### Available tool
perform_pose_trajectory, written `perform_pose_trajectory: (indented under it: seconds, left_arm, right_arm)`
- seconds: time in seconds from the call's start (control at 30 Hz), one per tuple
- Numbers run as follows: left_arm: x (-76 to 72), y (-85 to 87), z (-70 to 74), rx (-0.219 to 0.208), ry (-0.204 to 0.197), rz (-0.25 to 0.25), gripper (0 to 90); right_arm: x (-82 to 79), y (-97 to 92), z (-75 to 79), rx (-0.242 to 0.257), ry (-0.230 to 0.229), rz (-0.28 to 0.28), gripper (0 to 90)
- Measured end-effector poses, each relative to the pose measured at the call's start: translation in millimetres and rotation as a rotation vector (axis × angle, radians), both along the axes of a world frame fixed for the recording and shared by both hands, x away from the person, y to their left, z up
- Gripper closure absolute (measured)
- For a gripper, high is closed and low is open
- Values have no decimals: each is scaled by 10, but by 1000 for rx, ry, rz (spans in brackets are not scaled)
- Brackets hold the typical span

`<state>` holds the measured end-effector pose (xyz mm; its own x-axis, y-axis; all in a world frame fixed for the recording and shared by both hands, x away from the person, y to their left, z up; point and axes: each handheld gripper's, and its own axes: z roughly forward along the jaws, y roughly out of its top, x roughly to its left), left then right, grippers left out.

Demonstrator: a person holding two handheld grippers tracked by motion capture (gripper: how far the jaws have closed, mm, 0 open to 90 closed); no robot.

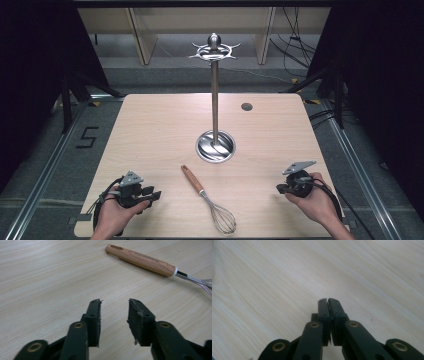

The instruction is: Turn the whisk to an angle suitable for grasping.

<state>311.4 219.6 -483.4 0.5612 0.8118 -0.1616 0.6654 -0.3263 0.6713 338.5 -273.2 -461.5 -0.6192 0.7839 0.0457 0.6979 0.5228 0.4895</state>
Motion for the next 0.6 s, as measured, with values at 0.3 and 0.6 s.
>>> perform_pose_trajectory:
  seconds: [0.3,0.6]
  left_arm:
    - [24,-206,38,42,56,-24,891]
    - [249,-453,35,102,151,-64,892]
  right_arm:
    - [38,11,-15,-21,-1,26,900]
    - [-24,179,-25,-14,24,95,896]
